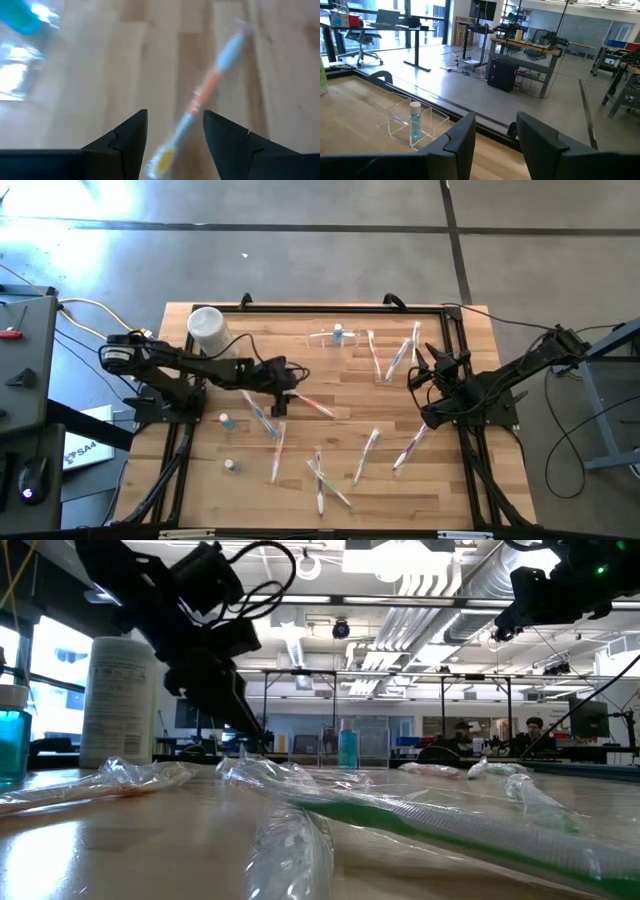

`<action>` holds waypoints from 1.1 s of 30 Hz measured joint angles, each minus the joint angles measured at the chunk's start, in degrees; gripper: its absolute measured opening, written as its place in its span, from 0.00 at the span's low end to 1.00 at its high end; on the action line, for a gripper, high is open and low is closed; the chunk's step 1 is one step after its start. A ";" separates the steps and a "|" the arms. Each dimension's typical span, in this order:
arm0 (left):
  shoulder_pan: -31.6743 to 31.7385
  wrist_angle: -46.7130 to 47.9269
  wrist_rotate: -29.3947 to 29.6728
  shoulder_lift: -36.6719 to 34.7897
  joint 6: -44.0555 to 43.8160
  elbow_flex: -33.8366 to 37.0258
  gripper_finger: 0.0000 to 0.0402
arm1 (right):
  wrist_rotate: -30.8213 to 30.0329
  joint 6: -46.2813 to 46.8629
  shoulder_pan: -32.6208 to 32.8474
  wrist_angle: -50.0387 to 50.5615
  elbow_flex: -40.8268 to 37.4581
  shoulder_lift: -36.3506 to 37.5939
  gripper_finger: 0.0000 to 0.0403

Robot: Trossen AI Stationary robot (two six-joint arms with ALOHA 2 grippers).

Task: Pick & Place toothbrushing station
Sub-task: Put the middle orange toothbrush into the transparent organizer

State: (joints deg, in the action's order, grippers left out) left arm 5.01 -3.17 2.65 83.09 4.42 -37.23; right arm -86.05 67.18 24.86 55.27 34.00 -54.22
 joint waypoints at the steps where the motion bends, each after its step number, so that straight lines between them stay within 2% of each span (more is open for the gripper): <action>1: 0.03 -0.03 -0.70 0.54 0.23 0.00 0.48 | 0.20 -0.02 0.00 0.00 0.00 0.02 0.34; 7: -0.14 -0.37 -0.60 4.08 4.19 0.00 0.48 | 1.19 -1.53 0.00 -0.80 0.00 0.00 0.34; 11: -0.13 -1.21 2.67 7.18 4.35 0.00 0.48 | 1.18 -1.64 0.00 -0.89 0.00 0.00 0.34; 14: -0.12 -1.85 2.96 8.71 4.31 0.00 0.48 | 1.18 -1.64 0.00 -0.92 0.00 0.00 0.34; 22: -0.14 -1.97 2.83 9.70 4.19 -0.15 0.47 | 2.08 -1.62 0.00 -1.04 0.00 0.00 0.34; 27: -0.19 -1.74 2.46 9.77 5.94 -0.15 0.33 | 4.97 -3.06 -0.02 -2.81 0.00 0.00 0.34; 33: -0.49 -1.48 1.94 9.81 8.69 -0.09 0.04 | 6.99 -9.35 -0.02 -9.06 0.00 0.00 0.34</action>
State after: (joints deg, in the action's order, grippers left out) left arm 4.51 -4.65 4.59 92.90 13.11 -37.32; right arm -79.06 57.82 24.85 46.20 34.00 -54.22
